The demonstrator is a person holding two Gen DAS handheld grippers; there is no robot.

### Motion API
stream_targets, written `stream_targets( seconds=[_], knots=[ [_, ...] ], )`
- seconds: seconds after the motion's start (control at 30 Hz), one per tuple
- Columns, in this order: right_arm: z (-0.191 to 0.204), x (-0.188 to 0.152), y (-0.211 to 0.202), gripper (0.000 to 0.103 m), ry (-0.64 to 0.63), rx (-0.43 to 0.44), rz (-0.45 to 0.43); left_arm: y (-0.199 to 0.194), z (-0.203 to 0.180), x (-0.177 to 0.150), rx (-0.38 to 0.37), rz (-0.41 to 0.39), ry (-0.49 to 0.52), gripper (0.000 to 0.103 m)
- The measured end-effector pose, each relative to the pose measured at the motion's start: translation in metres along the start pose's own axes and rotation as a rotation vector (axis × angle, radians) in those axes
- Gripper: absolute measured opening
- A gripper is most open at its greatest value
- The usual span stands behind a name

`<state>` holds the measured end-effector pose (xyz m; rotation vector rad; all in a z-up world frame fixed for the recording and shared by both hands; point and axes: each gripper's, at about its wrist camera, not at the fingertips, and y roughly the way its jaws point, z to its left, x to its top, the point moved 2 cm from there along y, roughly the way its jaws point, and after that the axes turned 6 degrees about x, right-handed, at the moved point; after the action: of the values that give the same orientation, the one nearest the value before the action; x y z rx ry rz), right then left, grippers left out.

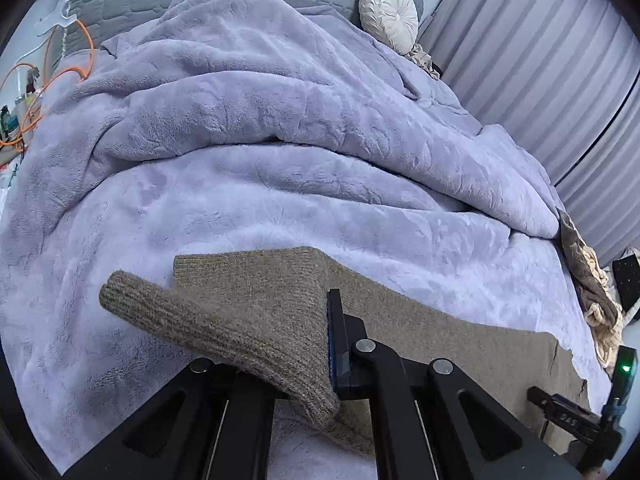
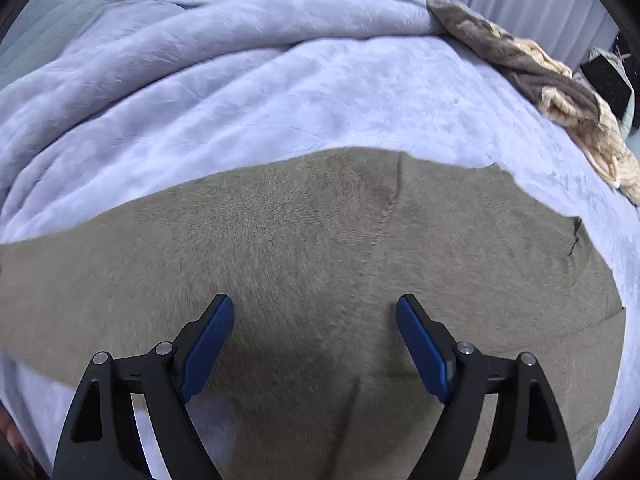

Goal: Fold small clothes

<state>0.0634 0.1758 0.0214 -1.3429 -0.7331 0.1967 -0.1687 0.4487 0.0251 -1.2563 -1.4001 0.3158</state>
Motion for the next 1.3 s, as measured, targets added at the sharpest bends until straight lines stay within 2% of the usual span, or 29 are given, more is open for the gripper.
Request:
stream_targets(
  seconds=[0.07, 0.13, 0.2, 0.33, 0.53, 0.7, 0.83, 1.0, 1.3],
  knots=[
    [0.028, -0.004, 0.011, 0.086, -0.058, 0.064, 0.056, -0.010, -0.002, 0.005, -0.008, -0.020, 0.003, 0.006],
    [0.056, -0.009, 0.005, 0.086, -0.170, 0.132, 0.040, -0.019, -0.007, 0.007, -0.008, -0.031, 0.014, 0.006],
    [0.065, -0.010, -0.008, 0.086, -0.176, 0.184, -0.001, -0.023, -0.017, 0.007, -0.012, -0.024, 0.033, 0.006],
    [0.039, -0.009, -0.023, 0.086, -0.077, 0.158, -0.032, -0.033, -0.046, 0.005, -0.025, -0.026, 0.095, 0.006],
    [-0.015, -0.015, -0.033, 0.086, 0.004, 0.127, -0.016, -0.036, -0.104, -0.015, -0.017, 0.003, 0.219, 0.006],
    [-0.042, -0.021, -0.043, 0.086, 0.024, 0.133, -0.006, -0.035, -0.153, -0.041, -0.003, 0.018, 0.323, 0.006],
    [-0.051, -0.026, -0.052, 0.086, 0.016, 0.149, -0.018, -0.035, -0.183, -0.063, -0.027, 0.056, 0.362, 0.006],
    [-0.068, -0.035, -0.058, 0.086, 0.012, 0.135, -0.025, -0.041, -0.215, -0.088, -0.054, 0.082, 0.422, 0.006],
    [-0.118, -0.053, -0.064, 0.086, 0.052, 0.085, -0.039, -0.043, -0.265, -0.129, -0.043, 0.106, 0.530, 0.006]
  ],
)
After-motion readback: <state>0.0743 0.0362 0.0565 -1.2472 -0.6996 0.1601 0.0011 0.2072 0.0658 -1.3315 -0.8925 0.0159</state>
